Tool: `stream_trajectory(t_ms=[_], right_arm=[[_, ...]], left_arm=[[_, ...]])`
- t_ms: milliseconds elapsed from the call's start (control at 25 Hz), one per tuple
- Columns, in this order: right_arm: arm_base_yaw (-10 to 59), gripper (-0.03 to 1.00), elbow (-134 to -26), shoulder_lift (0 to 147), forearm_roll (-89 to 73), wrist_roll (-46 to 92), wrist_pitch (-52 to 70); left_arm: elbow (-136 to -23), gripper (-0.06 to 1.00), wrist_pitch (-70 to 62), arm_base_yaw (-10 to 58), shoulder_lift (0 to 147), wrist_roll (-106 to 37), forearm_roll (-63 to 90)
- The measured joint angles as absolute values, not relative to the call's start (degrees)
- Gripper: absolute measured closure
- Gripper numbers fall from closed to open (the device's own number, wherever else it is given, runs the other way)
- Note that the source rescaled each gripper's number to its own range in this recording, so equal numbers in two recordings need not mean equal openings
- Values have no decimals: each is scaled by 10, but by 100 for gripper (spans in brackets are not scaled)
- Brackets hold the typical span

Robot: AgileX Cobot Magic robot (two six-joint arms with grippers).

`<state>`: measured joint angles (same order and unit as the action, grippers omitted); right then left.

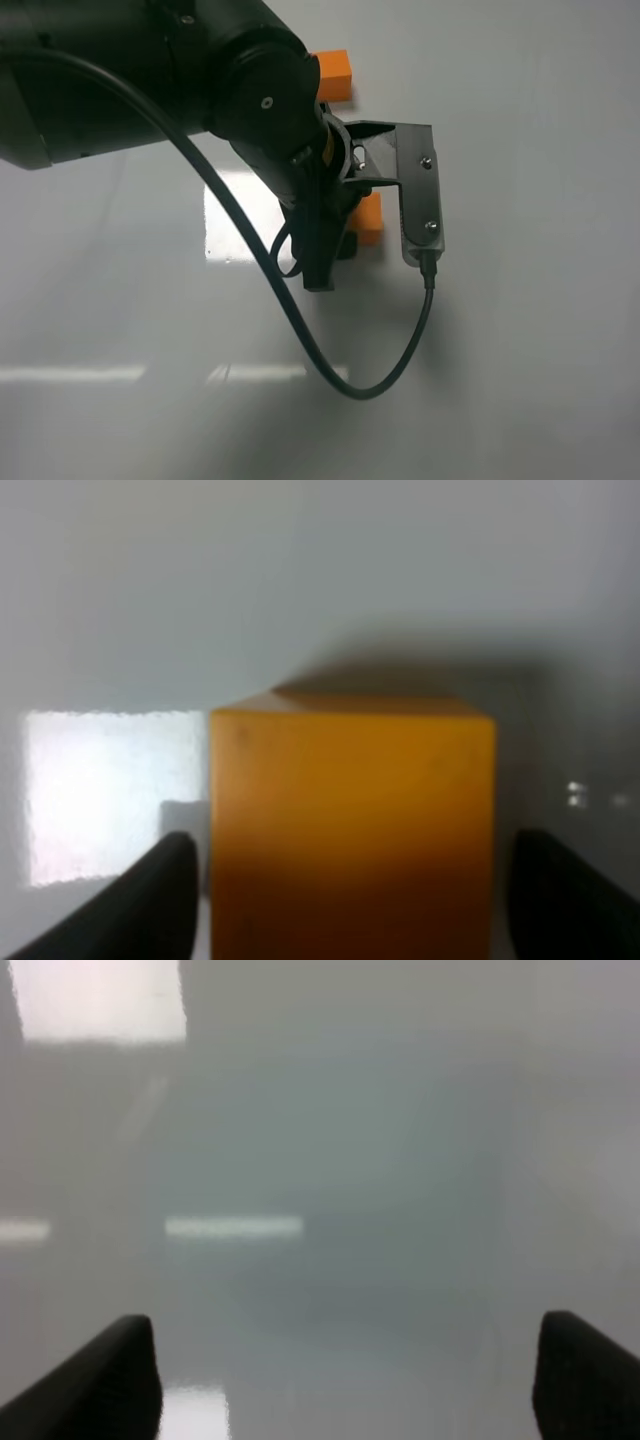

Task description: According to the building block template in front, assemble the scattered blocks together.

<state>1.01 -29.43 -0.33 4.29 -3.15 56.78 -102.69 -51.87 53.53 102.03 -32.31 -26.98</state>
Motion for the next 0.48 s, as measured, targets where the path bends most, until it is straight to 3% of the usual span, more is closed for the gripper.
stream_trajectory(t_ms=[80,160,480], right_arm=[[10,24,-294,-3,43,-32,568],[10,24,-293,-3,43,-32,568],[10,24,-293,-3,43,-32,568]], left_arm=[[-1027,27,-517,535,1020,-308,-277],[-1027,17,-517,535,1020,-295,-284],[-1025,12,-561,567,1017,-291,-311]])
